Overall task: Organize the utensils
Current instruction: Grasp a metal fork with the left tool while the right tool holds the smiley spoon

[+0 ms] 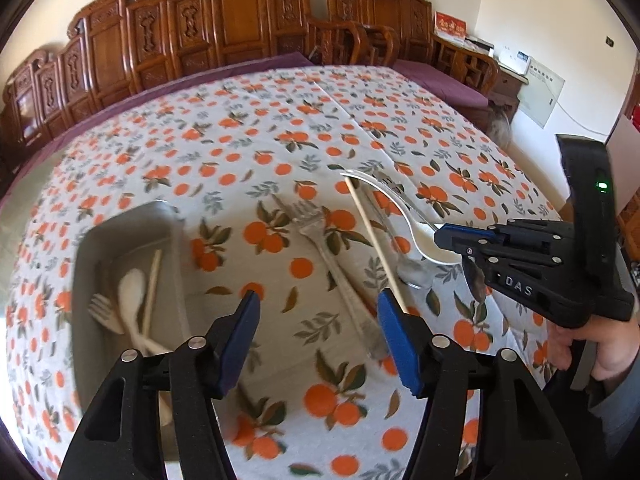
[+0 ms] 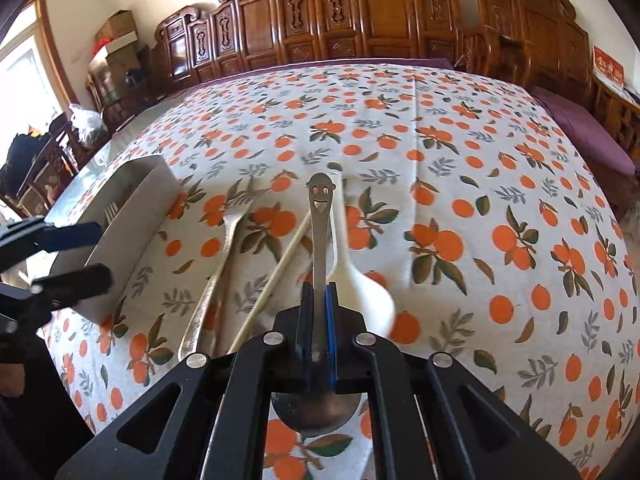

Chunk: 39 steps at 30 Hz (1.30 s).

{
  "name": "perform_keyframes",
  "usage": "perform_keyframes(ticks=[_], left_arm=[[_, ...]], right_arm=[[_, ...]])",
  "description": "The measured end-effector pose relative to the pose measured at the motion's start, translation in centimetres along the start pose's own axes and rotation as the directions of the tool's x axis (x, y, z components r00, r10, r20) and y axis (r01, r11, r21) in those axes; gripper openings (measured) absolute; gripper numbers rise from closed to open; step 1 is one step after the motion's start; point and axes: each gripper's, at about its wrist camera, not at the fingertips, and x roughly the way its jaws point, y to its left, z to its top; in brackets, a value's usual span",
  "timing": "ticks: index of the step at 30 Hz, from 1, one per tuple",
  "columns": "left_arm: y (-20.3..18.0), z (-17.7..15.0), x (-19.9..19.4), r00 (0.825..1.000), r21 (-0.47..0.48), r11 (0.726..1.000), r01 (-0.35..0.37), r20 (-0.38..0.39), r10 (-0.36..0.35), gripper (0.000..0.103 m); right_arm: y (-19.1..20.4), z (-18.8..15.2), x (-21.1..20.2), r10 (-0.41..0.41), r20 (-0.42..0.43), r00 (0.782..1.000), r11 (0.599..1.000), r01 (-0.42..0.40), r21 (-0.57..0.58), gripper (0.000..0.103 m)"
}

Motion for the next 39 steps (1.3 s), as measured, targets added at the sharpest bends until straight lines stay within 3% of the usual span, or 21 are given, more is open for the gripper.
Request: perform_keyframes(ticks=[10, 17, 19, 21, 39], left_arm=[[-0.9, 1.1, 5.8, 0.993, -0.017, 1.0, -0.014, -0.116, 0.012, 0.04], [-0.1, 1.0, 7.7, 0.988, -0.067, 0.998, -0.01, -0.155, -0.001, 0.036], [0.1, 1.0, 7.8, 0.987, -0.076, 0.997, -0.012, -0.161, 0.0, 0.022], [0.3, 1.1, 7.9, 0.986, -0.079, 0.997, -0.022, -0.165, 0.008, 0.015], [0.4, 1.4, 7.7, 0.988, -0.045, 0.997, -0.056, -0.147, 0.049, 0.006]], right_arm=[[-0.2, 0.2, 0.4, 0.027, -0.002, 1.0, 0.999, -0.027, 0.019, 0.007], [0.0, 0.2, 0.3, 0.035, -0.001, 0.999, 0.999, -0.035, 0.02, 0.007], [-0.1, 0.3, 0.3, 0.035, -0.001, 0.999, 0.999, -0.035, 0.023, 0.007], [0.0, 0.3, 0.4, 0.037, 0.0, 0.999, 0.999, -0.037, 0.022, 0.007], [0.9, 0.3, 0.7, 0.049, -0.005, 0.999, 0.999, -0.049, 0.004, 0.007]])
